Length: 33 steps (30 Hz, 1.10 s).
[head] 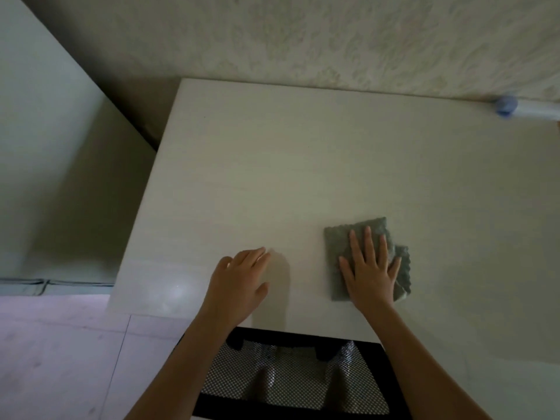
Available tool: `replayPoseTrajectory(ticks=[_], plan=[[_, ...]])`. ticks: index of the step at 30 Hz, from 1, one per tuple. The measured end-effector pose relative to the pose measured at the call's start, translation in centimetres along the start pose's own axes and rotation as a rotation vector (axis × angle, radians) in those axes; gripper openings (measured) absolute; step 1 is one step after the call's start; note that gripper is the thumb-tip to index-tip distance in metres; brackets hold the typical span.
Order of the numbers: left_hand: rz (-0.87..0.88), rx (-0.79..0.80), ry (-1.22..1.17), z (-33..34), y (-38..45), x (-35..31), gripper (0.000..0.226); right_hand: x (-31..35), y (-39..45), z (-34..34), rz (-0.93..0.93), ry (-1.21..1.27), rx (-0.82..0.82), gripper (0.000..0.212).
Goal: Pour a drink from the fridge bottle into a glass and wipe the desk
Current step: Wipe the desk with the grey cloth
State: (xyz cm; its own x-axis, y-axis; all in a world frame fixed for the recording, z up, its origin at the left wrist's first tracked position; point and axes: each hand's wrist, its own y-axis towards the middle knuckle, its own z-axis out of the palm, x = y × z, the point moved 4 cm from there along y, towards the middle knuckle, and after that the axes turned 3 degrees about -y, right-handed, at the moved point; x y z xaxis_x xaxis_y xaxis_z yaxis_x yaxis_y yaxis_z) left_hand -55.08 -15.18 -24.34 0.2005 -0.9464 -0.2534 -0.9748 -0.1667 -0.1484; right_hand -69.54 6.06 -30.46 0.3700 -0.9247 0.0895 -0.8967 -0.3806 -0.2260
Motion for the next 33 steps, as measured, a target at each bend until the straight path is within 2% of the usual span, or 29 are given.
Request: replayPoseTrajectory(ticks=[5, 11, 15, 18, 25, 28, 33], plan=[[-0.082, 0.059, 0.023, 1.4, 0.1, 2.4, 0.068, 2.9, -0.3, 1.0, 0.052, -0.022, -0.005, 0.062], [-0.077, 0.082, 0.058, 1.9, 0.3, 3.7, 0.059, 9.5, -0.8, 1.7, -0.111, -0.026, -0.026, 0.056], [-0.065, 0.026, 0.033, 1.6, 0.2, 3.5, 0.046, 14.9, -1.8, 2.5, -0.274, -0.020, -0.043, 0.055], [-0.091, 0.029, 0.029, 1.4, 0.2, 3.7, 0.041, 16.8, -2.1, 2.9, -0.300, -0.022, -0.049, 0.054], [-0.094, 0.144, 0.062, 1.2, 0.3, 3.1, 0.061, 12.6, -1.4, 2.4, -0.276, -0.033, -0.091, 0.051], [-0.136, 0.239, 0.116, 1.1, 0.7, 2.4, 0.064, 8.3, -0.9, 1.9, -0.209, -0.050, -0.112, 0.051], [-0.191, 0.276, 0.157, 0.9, 1.5, 0.9, 0.061, -1.2, -0.5, 0.4, -0.041, -0.066, -0.105, 0.051]])
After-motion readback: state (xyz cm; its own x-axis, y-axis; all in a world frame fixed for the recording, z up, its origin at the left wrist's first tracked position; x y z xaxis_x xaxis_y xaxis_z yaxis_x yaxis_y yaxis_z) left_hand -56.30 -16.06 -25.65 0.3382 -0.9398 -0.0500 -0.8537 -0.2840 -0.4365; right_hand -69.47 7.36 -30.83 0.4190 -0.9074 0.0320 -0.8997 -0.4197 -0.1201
